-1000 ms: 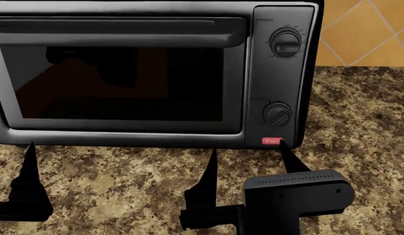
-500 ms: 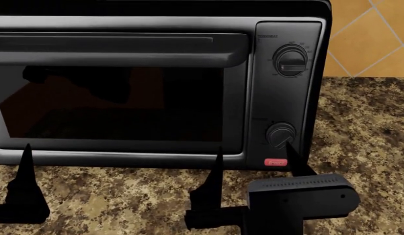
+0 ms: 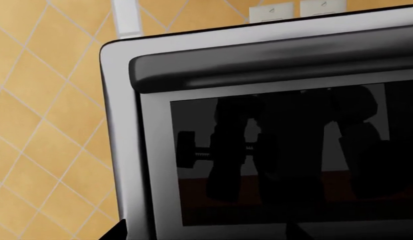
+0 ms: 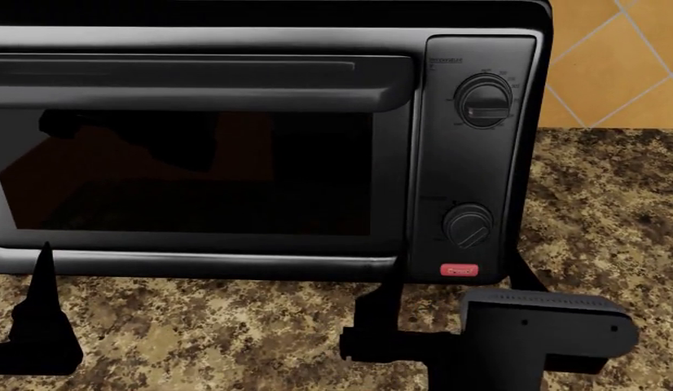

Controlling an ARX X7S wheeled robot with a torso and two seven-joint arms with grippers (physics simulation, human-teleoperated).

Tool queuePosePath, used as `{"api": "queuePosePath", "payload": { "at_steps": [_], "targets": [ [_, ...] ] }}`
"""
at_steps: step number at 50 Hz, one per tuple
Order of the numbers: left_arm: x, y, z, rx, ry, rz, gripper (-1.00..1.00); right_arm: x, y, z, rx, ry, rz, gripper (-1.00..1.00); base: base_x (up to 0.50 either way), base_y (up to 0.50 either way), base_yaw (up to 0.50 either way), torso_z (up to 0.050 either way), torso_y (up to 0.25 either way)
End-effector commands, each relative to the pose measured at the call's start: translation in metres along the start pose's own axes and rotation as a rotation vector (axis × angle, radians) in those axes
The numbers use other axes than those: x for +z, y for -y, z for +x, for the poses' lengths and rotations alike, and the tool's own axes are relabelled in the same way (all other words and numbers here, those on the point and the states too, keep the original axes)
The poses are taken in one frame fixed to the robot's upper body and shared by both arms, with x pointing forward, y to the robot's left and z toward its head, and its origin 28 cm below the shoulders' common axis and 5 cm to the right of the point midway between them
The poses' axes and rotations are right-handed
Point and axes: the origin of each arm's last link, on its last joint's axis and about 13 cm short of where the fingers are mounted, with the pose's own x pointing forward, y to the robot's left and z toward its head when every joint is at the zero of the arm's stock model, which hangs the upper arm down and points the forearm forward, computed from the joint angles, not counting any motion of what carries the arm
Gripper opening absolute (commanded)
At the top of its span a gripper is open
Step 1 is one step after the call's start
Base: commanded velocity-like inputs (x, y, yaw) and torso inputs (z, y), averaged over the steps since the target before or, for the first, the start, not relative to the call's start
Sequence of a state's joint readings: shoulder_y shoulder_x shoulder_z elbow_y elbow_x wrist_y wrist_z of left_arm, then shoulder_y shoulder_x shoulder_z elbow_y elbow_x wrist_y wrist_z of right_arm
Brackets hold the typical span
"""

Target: Turn on the toaster oven by setting the timer.

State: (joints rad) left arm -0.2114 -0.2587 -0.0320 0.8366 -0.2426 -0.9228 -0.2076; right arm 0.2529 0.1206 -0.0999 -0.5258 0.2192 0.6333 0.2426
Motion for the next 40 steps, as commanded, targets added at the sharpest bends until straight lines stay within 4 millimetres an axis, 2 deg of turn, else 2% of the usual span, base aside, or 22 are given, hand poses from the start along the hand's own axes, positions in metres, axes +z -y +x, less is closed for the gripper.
{"api": "queuePosePath", "payload": {
  "at_steps": [1, 5, 11, 40],
  "targets": [
    [0.000, 0.000, -0.001, 0.001, 0.001, -0.002, 1.00, -0.005, -0.001, 0.005, -0.045, -0.055, 0.154, 1.00, 0.00, 0.00, 0.00, 0.050, 0.064],
    [-0.001, 0.000, 0.000, 0.011, -0.010, -0.018, 1.00, -0.004, -0.004, 0.005, -0.055, -0.049, 0.151, 1.00, 0.00, 0.00, 0.00, 0.034, 0.031],
    [-0.003, -0.001, 0.002, 0.046, -0.039, 0.035, 1.00, -0.002, -0.005, 0.009, -0.070, -0.047, 0.159, 1.00, 0.00, 0.00, 0.00, 0.000, 0.000],
    [-0.005, 0.003, 0.002, 0.020, -0.028, 0.039, 1.00, -0.007, -0.009, 0.037, -0.159, -0.035, 0.262, 1.00, 0.00, 0.00, 0.00, 0.000, 0.000]
  ]
}}
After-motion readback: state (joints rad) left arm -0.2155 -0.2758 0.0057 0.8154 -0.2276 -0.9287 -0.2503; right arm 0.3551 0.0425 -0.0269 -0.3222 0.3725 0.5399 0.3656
